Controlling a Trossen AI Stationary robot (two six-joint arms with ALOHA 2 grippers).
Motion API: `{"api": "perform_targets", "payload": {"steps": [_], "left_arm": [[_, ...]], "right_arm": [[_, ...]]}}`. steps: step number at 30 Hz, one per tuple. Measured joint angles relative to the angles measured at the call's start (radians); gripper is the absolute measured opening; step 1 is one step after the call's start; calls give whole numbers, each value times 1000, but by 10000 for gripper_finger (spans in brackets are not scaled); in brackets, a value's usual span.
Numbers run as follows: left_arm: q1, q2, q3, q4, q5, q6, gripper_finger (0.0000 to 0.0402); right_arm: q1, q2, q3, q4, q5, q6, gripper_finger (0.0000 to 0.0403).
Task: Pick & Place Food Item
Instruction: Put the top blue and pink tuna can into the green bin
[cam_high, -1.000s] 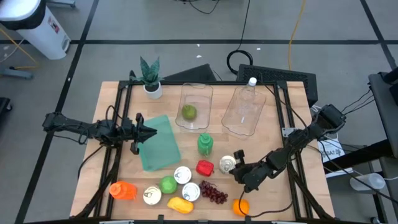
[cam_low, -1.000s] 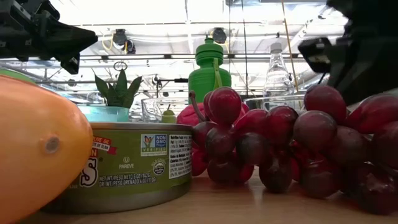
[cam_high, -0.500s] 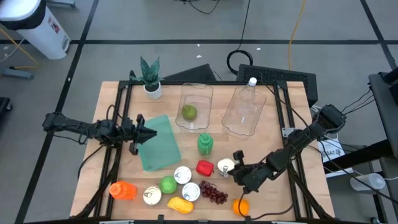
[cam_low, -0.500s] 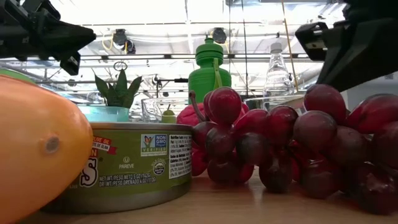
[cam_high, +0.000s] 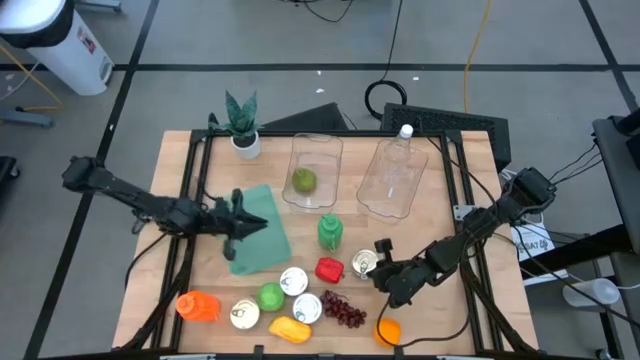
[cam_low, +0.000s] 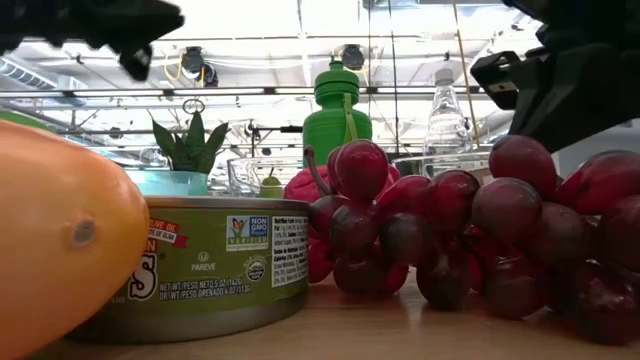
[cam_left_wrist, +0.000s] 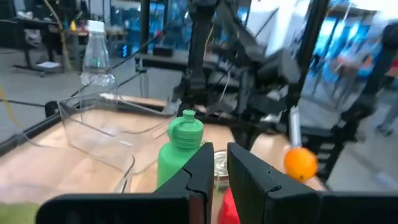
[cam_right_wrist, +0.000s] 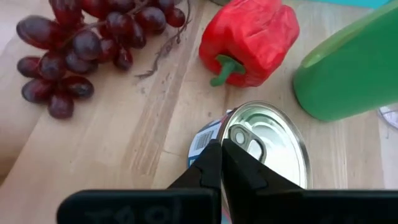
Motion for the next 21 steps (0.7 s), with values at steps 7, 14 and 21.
{"api": "perform_targets", "payload": {"steps": [7,14,21], "left_arm": [[-68,360,311,-104,-13,83,51],[-106,642,500,-136,-12,152,51],[-113,851,671,-160,-18,149,59]], "right_arm": [[-35,0,46,-59,-59,43,0],[-68,0,58,-102,-100,71,0],[-100,-2,58,-96,-159,107,0]]}}
